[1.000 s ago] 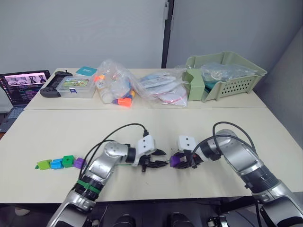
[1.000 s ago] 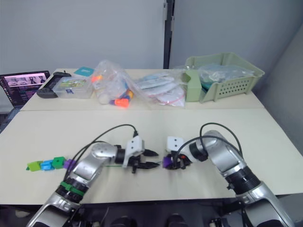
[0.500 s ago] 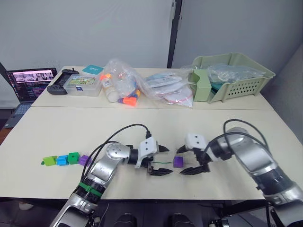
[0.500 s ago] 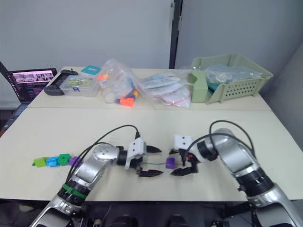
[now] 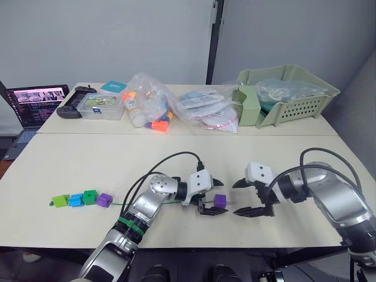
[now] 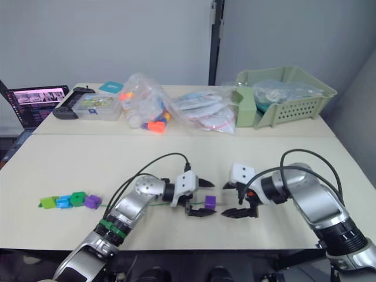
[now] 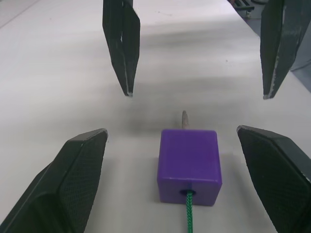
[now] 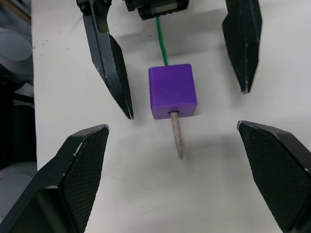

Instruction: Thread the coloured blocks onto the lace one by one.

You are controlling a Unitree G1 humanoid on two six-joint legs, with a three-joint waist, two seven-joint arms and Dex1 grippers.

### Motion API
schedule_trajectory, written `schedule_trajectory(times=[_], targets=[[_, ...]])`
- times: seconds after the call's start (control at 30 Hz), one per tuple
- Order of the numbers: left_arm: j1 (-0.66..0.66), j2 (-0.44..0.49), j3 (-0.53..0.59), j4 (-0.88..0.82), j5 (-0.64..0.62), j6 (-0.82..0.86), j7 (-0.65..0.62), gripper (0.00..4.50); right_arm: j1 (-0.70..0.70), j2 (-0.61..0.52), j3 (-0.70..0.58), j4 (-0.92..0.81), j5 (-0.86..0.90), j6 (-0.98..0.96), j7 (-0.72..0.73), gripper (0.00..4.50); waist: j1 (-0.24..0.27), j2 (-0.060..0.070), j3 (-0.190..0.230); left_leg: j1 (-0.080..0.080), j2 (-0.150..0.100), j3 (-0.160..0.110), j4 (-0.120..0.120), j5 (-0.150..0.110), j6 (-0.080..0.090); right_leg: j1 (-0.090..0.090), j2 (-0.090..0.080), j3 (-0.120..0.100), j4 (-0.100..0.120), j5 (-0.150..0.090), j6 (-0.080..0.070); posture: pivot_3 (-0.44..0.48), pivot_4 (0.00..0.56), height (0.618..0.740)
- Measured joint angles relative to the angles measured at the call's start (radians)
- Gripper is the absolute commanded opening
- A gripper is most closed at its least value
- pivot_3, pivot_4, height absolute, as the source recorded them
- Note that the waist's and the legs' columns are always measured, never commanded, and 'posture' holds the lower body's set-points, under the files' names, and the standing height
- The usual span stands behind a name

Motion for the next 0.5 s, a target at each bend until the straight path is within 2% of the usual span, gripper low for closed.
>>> schedule_trajectory(times=[0.23, 0.27, 0.5], targets=[[0.0, 0.014, -0.013, 0.006, 0.002, -0.001, -0.029, 1.32, 0.014, -0.01, -0.004, 0.012, -0.015, -0.057, -0.026, 4.5, 0.001, 0.0, 0.0, 0.0, 0.0, 0.0, 0.0, 0.0, 0.0, 0.0, 0.0, 0.0, 0.0, 0.0, 0.0, 0.0, 0.15, 0.74], [0.0, 0.017, -0.013, 0.005, 0.002, 0.0, -0.031, 1.18, 0.02, -0.01, 0.002, 0.025, -0.025, -0.078, -0.029, 4.5, 0.001, 0.0, 0.0, 0.0, 0.0, 0.0, 0.0, 0.0, 0.0, 0.0, 0.0, 0.0, 0.0, 0.0, 0.0, 0.0, 0.15, 0.74], [0.007, 0.039, -0.016, -0.016, 0.002, 0.002, -0.042, 1.18, 0.036, 0.035, 0.058, 0.092, -0.085, -0.137, -0.071, 4.5, -0.002, 0.0, 0.0, 0.0, 0.0, 0.0, 0.0, 0.0, 0.0, 0.0, 0.0, 0.0, 0.0, 0.0, 0.0, 0.0, 0.15, 0.74]])
